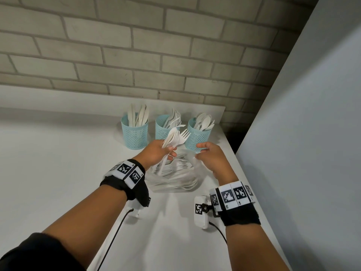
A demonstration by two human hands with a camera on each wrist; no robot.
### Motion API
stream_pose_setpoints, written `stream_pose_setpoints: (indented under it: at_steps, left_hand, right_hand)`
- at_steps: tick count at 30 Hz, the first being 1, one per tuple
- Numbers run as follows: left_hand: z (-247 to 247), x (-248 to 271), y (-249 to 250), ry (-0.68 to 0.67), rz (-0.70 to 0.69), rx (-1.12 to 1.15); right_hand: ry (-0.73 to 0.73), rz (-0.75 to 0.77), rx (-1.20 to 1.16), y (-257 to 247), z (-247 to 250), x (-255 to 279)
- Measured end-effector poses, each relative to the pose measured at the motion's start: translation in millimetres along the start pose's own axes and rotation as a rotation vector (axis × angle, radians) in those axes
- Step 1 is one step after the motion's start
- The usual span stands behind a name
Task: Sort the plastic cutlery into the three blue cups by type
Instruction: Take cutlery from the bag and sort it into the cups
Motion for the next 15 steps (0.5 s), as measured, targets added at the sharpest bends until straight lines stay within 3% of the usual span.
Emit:
stream_pose_setpoints:
  at_steps: [4,7,12,15]
  left_hand:
    - [7,-3,12,0.023,-0.084,0.032]
    - [11,-8,19,0.019,-0.125,0.190]
    - [4,-11,27,-0.035,-0.123,0.420]
    - [0,-9,22,-0.023,-0.067,0.505]
  right_hand:
    - [0.028,0.114,-0.017,-30,2,-4]
    - [0.013,0.211,-0.089,-60,-4,-6]
    - [-0.084,0.241,-0.284,-80,-36,-23]
    - [-0.149,0.140,-0.484,-73,-51,-30]
Point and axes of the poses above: each hand's wrist, its own x-axis away from the middle knuckle, its own z-axis out of the back of the hand, y = z × x, the point moved 8 cm from there along -x, towards the middle knuckle, and after that the axes turned 8 degrees about -y, right-handed, at the moved point
